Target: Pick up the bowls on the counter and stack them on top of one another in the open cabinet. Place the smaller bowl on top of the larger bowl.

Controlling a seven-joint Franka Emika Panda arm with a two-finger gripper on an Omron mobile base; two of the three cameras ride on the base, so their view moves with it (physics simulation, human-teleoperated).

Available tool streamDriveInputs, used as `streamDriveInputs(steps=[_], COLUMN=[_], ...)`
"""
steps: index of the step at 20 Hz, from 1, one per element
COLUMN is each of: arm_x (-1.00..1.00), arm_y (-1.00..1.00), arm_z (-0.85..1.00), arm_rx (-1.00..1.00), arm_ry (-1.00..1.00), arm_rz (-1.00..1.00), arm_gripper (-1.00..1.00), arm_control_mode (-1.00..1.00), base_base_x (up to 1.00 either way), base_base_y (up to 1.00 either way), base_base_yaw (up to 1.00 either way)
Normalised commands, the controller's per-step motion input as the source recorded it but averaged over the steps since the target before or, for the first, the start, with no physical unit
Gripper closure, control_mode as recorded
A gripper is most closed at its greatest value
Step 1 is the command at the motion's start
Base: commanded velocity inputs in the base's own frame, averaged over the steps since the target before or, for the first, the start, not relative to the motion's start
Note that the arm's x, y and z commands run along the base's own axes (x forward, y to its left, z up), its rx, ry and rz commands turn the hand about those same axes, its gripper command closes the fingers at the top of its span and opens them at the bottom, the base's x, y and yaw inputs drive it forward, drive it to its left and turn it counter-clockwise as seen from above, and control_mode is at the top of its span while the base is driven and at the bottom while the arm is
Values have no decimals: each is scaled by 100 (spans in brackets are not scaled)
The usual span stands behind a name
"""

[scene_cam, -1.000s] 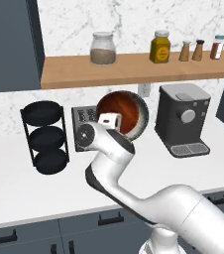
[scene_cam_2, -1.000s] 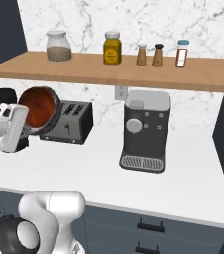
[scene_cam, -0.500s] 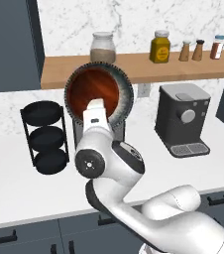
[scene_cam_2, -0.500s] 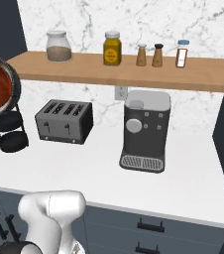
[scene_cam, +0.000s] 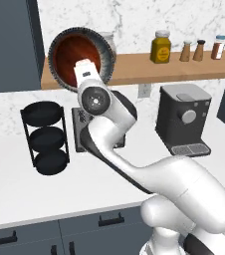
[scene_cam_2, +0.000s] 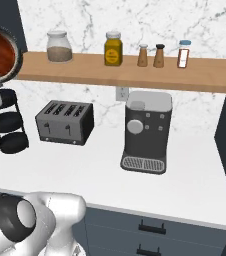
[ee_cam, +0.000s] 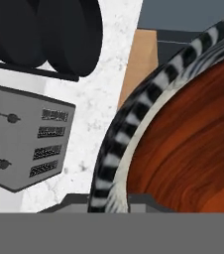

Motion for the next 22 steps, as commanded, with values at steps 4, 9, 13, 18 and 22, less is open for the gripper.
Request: streamDriveInputs(steps=[4, 9, 13, 18, 22], arm_x=[83, 15, 14, 63, 81], arm_y=[33, 20, 3, 0, 0], arm_z=[44, 2, -2, -3, -8], arm_rx=[-8, -10, -4, -1, 0], arm_ry=[53, 17, 0, 0, 0], arm_rz=[1, 0, 0, 0, 0], arm_gripper=[100, 100, 100, 100, -100], arm_control_mode=[-100, -100, -100, -100, -100], base_base_x=[0, 0, 0, 0, 0], base_base_y=[0, 0, 0, 0, 0], base_base_yaw=[0, 0, 0, 0, 0])
